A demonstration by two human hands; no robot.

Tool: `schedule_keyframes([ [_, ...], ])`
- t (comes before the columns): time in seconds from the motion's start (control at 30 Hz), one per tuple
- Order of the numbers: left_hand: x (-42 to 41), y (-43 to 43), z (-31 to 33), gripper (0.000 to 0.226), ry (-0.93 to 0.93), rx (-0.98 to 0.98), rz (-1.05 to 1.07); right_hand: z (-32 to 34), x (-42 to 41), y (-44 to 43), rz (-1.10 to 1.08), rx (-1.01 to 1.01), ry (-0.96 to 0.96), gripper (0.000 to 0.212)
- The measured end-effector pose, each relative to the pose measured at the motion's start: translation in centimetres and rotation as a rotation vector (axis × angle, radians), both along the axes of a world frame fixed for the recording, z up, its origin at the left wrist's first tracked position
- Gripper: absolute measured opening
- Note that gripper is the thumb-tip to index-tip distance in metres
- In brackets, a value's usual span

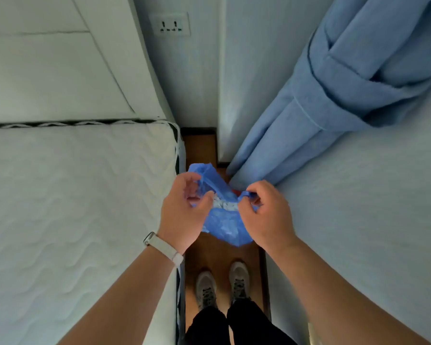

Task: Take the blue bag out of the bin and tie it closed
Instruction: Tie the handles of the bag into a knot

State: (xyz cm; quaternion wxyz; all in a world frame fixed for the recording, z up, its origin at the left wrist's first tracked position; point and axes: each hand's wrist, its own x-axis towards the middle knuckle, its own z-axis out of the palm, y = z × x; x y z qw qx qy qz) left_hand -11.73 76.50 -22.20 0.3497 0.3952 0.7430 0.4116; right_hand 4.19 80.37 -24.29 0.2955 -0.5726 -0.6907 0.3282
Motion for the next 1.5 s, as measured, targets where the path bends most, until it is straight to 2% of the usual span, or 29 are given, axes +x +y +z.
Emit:
schedule_keyframes([
  [0.13,-1.2,-0.1,5.4,0.039,-0.009,0.018,0.120,5.6,-2.7,1.2,0.062,0.085,0.130,0.010],
  [0.23,-3.2,0.0,8.4,0.025,-0.173,-0.040,0.158,9.1,-4.4,1.6,0.109,0.094,0.191,0.018],
  [0.37,-5.9,0.3,11.2,0.008,-0.141,-0.007,0.030,13.5,-5.7,2.0,0.150,0.120,0.200,0.019],
  [0.43,-6.6,0.6,12.7,0.007,-0.073,0.055,-0.022,15.5,-5.8,2.3,0.143,0.122,0.195,0.013],
  [0.6,-7.6,1.5,17.2,0.002,0.276,0.354,-0.230,21.2,-5.8,3.2,0.087,0.117,0.234,0.008],
  [0.73,-7.2,2.8,21.1,0.006,0.265,0.526,-0.290,25.3,-5.7,3.5,0.106,0.148,0.312,0.009],
  [0.93,-5.4,4.9,25.9,0.008,0.288,0.701,-0.256,28.9,-4.5,3.8,0.112,0.143,0.435,0.014],
  [1.0,-4.7,5.4,27.1,0.019,0.201,0.703,-0.294,29.5,-3.5,3.8,0.136,0.129,0.473,0.013],
  [1.1,-3.3,5.9,28.3,0.035,-0.049,0.589,-0.365,30.0,-2.3,4.4,0.113,0.115,0.525,0.018],
  [1.13,-2.7,6.1,28.4,0.037,-0.067,0.579,-0.372,30.3,-2.2,4.8,0.108,0.109,0.539,0.019],
  [1.2,-1.3,6.2,28.2,0.032,-0.039,0.616,-0.378,31.3,-2.3,5.4,0.158,0.101,0.524,0.016],
  [1.27,-0.2,6.2,28.3,0.027,-0.089,0.654,-0.378,32.3,-2.4,5.7,0.191,0.137,0.502,0.015],
  [1.37,0.1,6.4,28.5,0.025,-0.198,0.674,-0.318,32.6,-1.8,5.6,0.129,0.181,0.536,0.018],
  [1.5,-0.2,6.8,28.8,0.023,-0.345,0.653,-0.348,32.3,-1.2,5.8,0.017,0.114,0.585,0.012],
])
